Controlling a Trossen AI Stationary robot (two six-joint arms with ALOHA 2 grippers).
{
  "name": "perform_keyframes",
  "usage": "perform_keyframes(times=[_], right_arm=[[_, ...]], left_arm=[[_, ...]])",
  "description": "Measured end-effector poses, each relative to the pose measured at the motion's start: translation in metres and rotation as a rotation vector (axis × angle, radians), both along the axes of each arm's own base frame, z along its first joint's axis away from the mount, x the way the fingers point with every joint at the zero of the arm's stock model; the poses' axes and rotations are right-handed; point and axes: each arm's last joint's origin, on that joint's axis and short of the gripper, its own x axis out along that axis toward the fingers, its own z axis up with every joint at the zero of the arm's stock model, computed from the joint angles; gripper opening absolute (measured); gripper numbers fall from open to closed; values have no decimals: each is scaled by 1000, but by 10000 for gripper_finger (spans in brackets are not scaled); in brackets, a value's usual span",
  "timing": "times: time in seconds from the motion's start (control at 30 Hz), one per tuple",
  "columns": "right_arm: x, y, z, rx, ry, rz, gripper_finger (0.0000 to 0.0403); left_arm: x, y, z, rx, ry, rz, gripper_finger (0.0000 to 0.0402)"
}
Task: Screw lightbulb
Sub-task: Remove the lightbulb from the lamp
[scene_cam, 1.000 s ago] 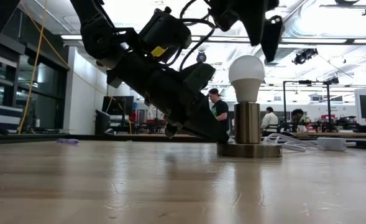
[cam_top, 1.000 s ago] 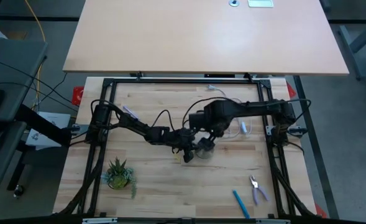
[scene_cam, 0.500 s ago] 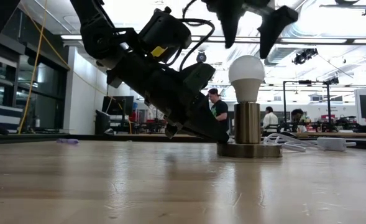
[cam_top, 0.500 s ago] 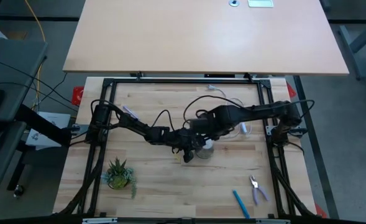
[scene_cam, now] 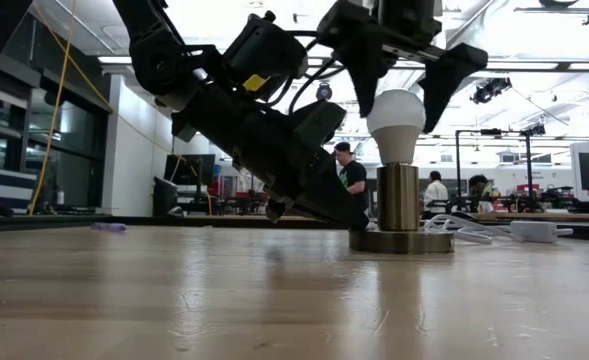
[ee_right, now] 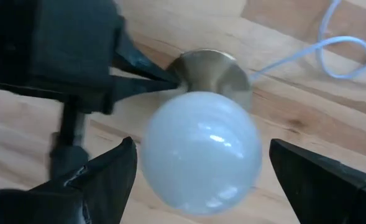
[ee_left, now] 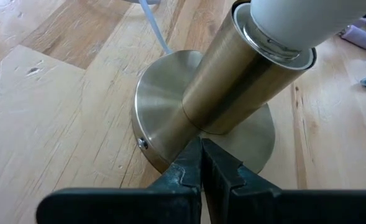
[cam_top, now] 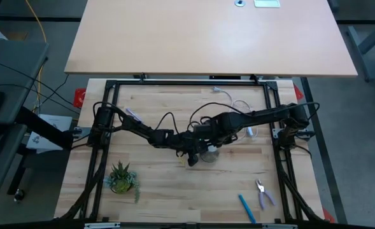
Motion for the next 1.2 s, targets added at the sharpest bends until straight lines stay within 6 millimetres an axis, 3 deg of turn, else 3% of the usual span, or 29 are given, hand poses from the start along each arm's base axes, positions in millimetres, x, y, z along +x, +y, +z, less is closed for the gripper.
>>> perform_keyframes(times=[0.4,0.67,0.8,0.93,1.2], right_arm=[[2,-1,0,-37,-28,34,348],[1,0,0,-18,-9,39,262],[1,0,0,-18,-10,73,247],[1,0,0,-46,-23,310,245],[2,1,0,-109,-78,1124,244]], left_arm=[[0,1,0,8,-1,-9,0],[0,1,0,9,-1,-8,0],[0,1,0,9,-3,-8,0],[0,1,0,10,-4,-7,0],[0,0,0,16,-5,-8,0]])
